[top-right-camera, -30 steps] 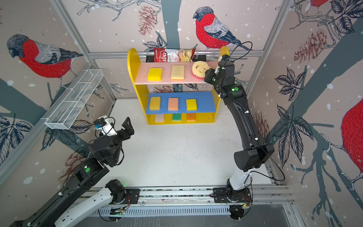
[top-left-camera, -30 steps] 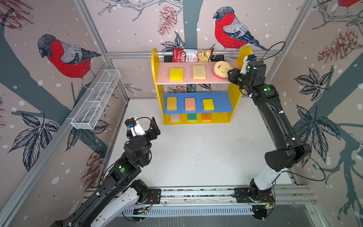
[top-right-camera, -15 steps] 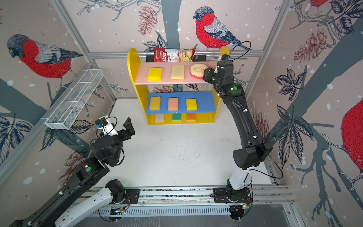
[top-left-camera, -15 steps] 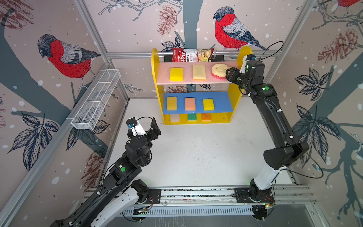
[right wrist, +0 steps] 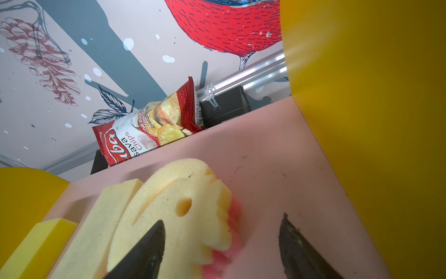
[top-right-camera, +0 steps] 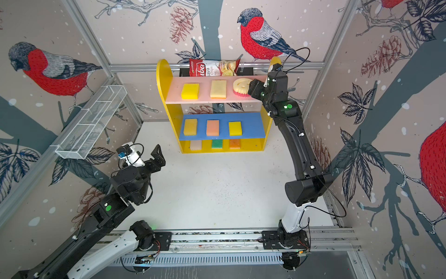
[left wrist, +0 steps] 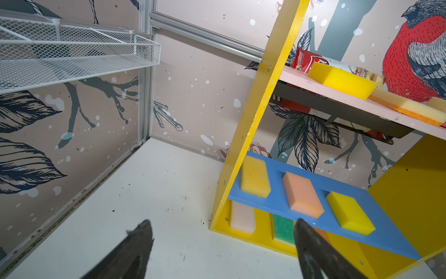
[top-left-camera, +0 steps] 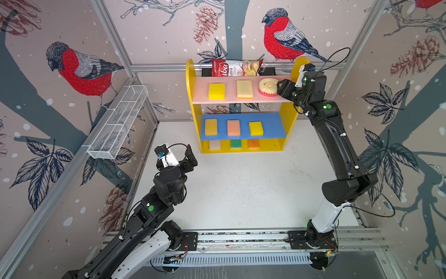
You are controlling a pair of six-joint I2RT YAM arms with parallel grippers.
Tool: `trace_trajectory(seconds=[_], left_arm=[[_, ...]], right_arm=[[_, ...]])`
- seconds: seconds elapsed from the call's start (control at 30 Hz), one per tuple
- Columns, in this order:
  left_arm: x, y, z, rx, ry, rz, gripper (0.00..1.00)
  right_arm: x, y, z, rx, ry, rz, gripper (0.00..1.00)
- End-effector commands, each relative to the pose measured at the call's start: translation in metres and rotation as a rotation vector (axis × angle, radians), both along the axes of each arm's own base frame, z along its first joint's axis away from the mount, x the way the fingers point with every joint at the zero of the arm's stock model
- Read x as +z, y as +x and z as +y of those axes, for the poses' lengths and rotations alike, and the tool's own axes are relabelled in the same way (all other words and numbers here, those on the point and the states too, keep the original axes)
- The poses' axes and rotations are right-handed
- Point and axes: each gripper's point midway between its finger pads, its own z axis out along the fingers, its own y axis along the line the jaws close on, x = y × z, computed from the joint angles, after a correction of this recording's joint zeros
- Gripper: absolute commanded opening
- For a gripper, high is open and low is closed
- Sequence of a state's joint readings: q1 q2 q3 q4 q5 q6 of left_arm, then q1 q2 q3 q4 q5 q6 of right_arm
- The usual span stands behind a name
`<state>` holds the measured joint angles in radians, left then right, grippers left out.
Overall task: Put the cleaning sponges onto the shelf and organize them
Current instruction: 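Lower the smiley sponge flat onto the pink top shelf with the right gripper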
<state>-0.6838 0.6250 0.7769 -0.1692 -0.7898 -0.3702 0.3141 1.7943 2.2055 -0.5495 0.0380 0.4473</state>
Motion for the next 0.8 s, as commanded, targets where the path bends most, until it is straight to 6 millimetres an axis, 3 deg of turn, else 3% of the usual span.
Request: trace_trajectory(seconds=[0.0, 0.13, 0.27, 0.3, 0.33, 0.4, 0.43, 0.47, 0.77], left_arm=[[0.006, -0.001, 0.004, 0.02, -0.017, -0.016, 0.9], [0.007, -0.001, 0.005, 0.022, -0.014, -0.017, 0.9], [0.006, -0.002, 0.005, 0.023, -0.016, -0.015, 0.9], [0.006, -0.002, 0.006, 0.025, -0.015, -0.014, 0.9], [0.005, -0.002, 0.006, 0.026, -0.014, -0.012, 0.9], [0.005, -0.002, 0.006, 0.026, -0.016, -0.011, 0.9], [0.005, -0.002, 0.006, 0.026, -0.015, -0.011, 0.9], [0.005, -0.002, 0.006, 0.027, -0.015, -0.009, 0.9], [0.003, -0.001, 0.004, 0.023, -0.036, -0.004, 0.9]], right_arm=[[0.016, -0.006, 0.004, 0.032, 0.016, -0.035, 0.76], [0.029, -0.018, 0.007, 0.06, 0.032, -0.057, 0.76], [0.028, -0.033, 0.01, 0.082, 0.031, -0.057, 0.73], [0.024, -0.036, 0.011, 0.088, 0.032, -0.051, 0.67], [0.021, -0.041, 0.013, 0.1, 0.034, -0.05, 0.53], [0.014, -0.047, 0.018, 0.121, 0.037, -0.047, 0.14], [0.01, -0.05, 0.02, 0.126, 0.03, -0.042, 0.04], [0.008, -0.052, 0.02, 0.127, 0.023, -0.037, 0.01], [-0.016, -0.057, 0.03, 0.19, 0.039, 0.016, 0.0]])
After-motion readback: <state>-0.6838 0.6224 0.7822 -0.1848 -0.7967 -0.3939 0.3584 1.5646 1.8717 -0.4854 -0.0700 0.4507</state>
